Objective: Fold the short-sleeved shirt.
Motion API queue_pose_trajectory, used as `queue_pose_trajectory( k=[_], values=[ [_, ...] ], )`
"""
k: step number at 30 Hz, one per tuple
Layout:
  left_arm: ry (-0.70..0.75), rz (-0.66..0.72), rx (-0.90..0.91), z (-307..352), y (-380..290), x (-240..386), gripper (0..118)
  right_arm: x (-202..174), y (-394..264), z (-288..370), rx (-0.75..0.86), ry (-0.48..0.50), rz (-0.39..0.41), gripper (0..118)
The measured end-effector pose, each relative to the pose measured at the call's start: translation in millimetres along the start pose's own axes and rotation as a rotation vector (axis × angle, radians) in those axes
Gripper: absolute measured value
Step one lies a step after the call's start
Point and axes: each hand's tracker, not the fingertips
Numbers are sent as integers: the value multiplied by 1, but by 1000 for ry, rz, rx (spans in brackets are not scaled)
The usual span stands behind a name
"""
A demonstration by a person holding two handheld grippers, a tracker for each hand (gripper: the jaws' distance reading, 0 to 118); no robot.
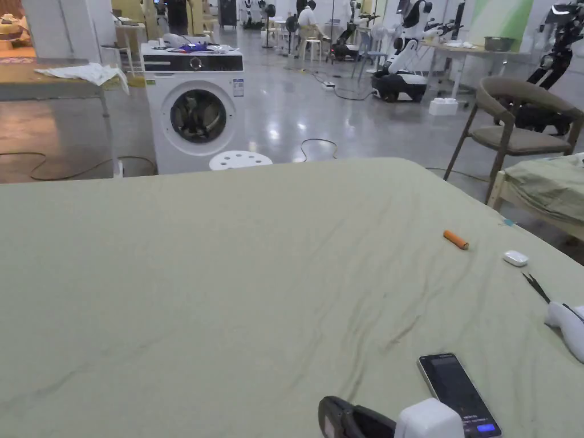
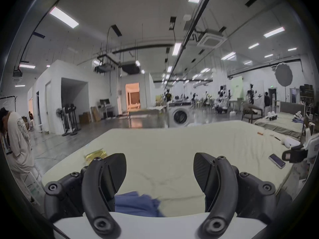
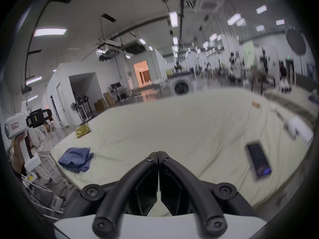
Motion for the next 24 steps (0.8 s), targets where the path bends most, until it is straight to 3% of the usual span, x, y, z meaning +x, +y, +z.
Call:
queue_pose_trajectory(
  k=[5,7,9,12,18,24],
  values=[
    [-27,49,59,12,3,29,76,-11,38,6,152,-29,56,0],
    [-39,37,60,17,4,33,58,-16,45,9,186,-36,69,0],
    [-48,15,49,21,4,36,27,-25,45,12,197,-37,90,0],
    [-52,-6,61,31,0,38,0,-35,37,13,192,-5,147,0],
    [-21,-23,79,35,2,33,0,-35,32,14,218,-47,206,0],
    [-23,16,95,32,9,38,0,-22,35,15,228,-58,115,0]
  ],
)
